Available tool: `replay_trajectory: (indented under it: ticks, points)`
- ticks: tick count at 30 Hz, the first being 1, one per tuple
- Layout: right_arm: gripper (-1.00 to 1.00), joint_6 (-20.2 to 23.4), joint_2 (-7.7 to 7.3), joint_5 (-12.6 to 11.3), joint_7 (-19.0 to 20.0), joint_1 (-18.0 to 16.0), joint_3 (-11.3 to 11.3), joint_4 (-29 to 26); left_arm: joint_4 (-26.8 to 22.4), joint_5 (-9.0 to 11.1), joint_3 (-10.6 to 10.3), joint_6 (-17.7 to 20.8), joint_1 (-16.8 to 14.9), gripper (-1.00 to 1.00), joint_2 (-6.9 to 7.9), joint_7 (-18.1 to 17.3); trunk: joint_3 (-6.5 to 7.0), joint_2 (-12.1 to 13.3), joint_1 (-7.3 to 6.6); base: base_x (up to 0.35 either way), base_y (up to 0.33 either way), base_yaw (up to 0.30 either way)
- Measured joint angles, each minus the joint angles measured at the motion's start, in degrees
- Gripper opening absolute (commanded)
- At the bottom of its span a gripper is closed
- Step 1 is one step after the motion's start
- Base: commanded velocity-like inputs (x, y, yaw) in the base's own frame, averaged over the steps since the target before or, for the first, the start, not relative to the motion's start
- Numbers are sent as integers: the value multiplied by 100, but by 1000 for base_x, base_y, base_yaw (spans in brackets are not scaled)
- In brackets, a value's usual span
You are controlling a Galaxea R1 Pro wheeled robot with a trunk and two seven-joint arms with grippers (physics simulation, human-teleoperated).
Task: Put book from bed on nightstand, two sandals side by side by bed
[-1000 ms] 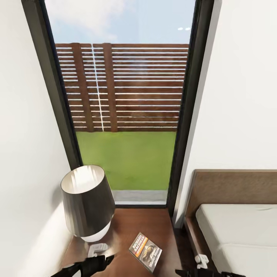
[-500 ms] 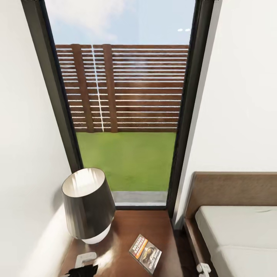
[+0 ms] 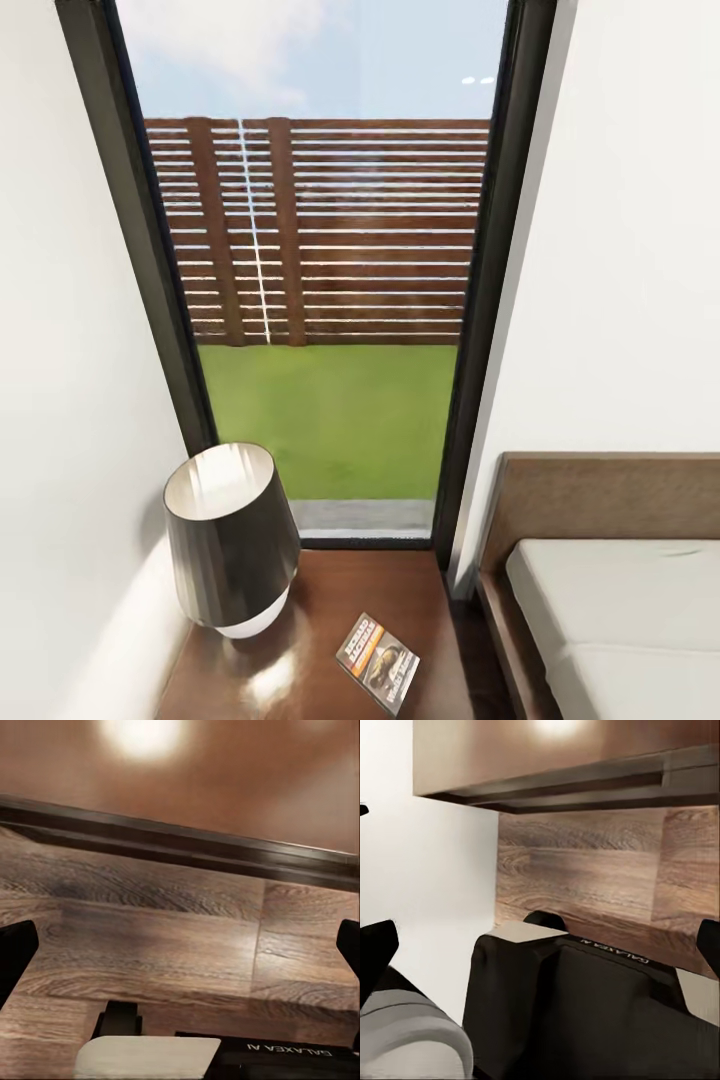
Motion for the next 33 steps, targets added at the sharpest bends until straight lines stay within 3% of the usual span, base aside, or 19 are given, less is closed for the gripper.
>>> replay_trajectory:
  ticks: [20, 33]
  points:
    - [100, 8, -7, -3, -23, 530, -4, 0, 0, 0, 5, 9, 696, 100, 12, -17, 360, 803, -440, 0, 0, 0]
    - [100, 3, 31, -7, -25, 551, -13, -12, -9, -17, 9, -34, 745, 100, 23, -8, 360, 804, -440, 0, 0, 0]
